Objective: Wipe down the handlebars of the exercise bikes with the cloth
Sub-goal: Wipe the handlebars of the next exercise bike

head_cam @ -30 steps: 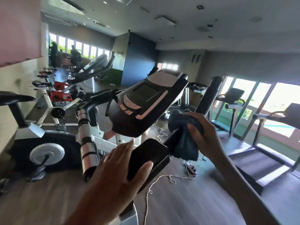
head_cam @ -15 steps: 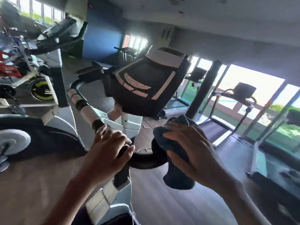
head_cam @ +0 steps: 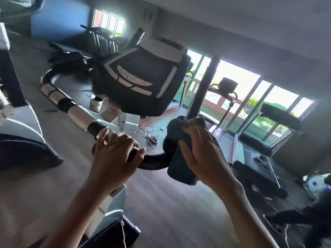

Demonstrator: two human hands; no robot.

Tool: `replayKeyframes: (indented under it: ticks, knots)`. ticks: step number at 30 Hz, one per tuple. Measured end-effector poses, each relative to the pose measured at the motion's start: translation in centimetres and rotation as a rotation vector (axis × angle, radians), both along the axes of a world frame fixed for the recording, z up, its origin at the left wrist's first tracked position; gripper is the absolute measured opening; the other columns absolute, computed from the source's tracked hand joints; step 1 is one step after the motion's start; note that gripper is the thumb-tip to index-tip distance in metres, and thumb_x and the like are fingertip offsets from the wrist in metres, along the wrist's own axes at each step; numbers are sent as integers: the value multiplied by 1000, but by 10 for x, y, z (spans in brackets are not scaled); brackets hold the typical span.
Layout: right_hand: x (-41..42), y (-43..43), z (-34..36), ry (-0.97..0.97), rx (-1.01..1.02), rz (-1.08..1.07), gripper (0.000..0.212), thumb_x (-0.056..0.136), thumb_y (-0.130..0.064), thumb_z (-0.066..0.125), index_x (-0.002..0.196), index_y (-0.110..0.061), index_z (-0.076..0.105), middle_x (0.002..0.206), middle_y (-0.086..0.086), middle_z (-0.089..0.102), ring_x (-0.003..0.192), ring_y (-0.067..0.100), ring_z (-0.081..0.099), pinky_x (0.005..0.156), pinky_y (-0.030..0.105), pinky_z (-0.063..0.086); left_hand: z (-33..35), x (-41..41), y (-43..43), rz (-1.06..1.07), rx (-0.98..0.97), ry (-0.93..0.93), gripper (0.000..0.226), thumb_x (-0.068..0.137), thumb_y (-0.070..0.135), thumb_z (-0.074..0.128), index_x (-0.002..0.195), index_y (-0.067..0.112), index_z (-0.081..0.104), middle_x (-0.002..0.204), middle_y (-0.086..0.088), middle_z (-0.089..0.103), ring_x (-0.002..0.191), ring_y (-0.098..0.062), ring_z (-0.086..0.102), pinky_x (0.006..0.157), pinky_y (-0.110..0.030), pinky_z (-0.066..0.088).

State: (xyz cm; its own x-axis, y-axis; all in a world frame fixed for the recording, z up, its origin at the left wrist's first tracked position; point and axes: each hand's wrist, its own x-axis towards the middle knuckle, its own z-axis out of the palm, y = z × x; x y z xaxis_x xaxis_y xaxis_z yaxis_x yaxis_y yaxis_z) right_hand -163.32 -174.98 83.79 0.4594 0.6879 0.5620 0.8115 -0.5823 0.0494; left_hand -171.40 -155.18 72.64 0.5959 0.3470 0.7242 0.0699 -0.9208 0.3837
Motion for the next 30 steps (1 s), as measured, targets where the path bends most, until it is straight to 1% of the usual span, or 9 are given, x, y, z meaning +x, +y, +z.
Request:
replayKeyframes:
  ticks: [2,5,9,12,15,18,22,26,30]
  knots:
    - [13,14,16,48,19,-46,32,97,-30,50,125,-15,51,131,5,59,120,23,56,102,44,47,0,0,1,0,0,-3,41,92,51,38,86,22,67,89,9,67,97,-24,61,117,-48,18]
    - [3,22,9,4,37,-34,33,93,-25,56,123,-11,54,129,9,59,121,25,55,105,47,45,0,-2,1,8,9,4,42,93,51,38,86,22,67,90,10,67,96,-23,61,116,-47,18]
    - [-15,-2,-14,-82,-36,92,32,90,-31,54,118,-15,57,132,5,59,124,22,52,110,37,39,-1,-1,-1,21,-7,1,40,94,52,37,88,25,66,93,12,67,98,-20,62,118,-47,18]
    - [14,7,10,4,-38,83,35,94,-37,44,121,-18,53,126,3,63,114,23,60,100,36,44,-1,-1,-1,21,-7,6,41,94,51,36,89,24,66,94,13,66,99,-18,61,118,-49,20]
    - [33,23,30,81,-13,61,29,97,-28,51,122,-14,52,119,7,65,109,27,61,92,32,43,0,-3,-2,18,-8,11,40,94,50,36,90,24,66,95,13,66,100,-16,59,118,-49,20]
    - [8,17,8,-20,9,74,33,90,-25,56,120,-12,58,124,8,64,117,25,57,104,36,40,1,-4,-5,19,-24,1,39,94,50,36,90,24,65,95,12,65,101,-14,56,118,-46,18]
    - [-8,1,-11,-121,-17,174,32,86,-28,57,114,-13,60,122,5,66,113,20,58,102,35,42,0,-3,-3,25,-15,4,39,94,50,36,91,25,66,95,13,65,101,-16,59,117,-45,18]
    - [22,24,25,13,18,-22,24,99,-28,47,118,-14,52,108,8,68,96,26,65,89,37,49,6,-4,2,-2,-24,71,42,90,53,35,89,27,67,94,14,65,104,-15,57,116,-46,17]
    - [1,37,13,-6,89,-155,28,96,-24,52,120,-9,52,117,14,63,109,32,61,100,44,45,11,-6,9,-52,-40,104,40,88,47,31,89,29,67,95,14,68,106,-17,56,114,-48,21]
